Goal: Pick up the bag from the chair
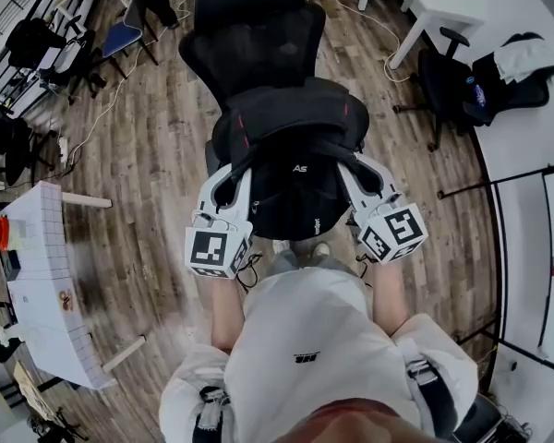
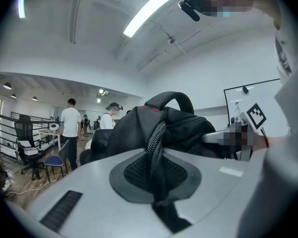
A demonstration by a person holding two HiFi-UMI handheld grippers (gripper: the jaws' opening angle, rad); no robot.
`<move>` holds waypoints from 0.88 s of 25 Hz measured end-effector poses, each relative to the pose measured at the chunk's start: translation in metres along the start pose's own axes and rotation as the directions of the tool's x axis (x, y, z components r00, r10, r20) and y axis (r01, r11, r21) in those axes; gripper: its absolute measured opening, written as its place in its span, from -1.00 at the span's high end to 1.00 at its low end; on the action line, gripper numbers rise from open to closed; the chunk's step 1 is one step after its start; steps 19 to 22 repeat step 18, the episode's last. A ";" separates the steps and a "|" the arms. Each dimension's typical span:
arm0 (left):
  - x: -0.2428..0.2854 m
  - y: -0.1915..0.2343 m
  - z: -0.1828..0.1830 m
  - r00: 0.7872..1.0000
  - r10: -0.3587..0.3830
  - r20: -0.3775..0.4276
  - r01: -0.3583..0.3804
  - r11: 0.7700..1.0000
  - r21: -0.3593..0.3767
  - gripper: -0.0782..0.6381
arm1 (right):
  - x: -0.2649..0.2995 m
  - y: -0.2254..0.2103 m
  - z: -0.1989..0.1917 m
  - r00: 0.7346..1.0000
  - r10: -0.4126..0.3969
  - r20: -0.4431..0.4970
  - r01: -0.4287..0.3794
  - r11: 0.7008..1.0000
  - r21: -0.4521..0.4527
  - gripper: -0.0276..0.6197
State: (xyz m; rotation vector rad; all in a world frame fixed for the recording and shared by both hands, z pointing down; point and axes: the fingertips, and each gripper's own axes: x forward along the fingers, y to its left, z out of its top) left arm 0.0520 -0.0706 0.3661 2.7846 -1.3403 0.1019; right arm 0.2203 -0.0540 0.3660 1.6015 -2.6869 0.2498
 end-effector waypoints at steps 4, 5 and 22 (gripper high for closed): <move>-0.002 -0.002 0.001 1.000 0.007 0.005 -0.007 1.000 0.001 0.72 | -0.001 0.001 0.002 1.000 0.007 0.002 -0.007 1.000 -0.012 0.80; -0.002 -0.002 0.001 1.000 0.008 0.008 -0.008 1.000 0.002 0.72 | -0.002 0.000 0.003 1.000 0.008 0.003 -0.008 1.000 -0.014 0.80; 0.005 -0.005 0.006 1.000 -0.002 0.011 0.002 1.000 0.007 0.72 | -0.003 -0.007 0.005 1.000 0.004 0.005 -0.004 1.000 -0.024 0.80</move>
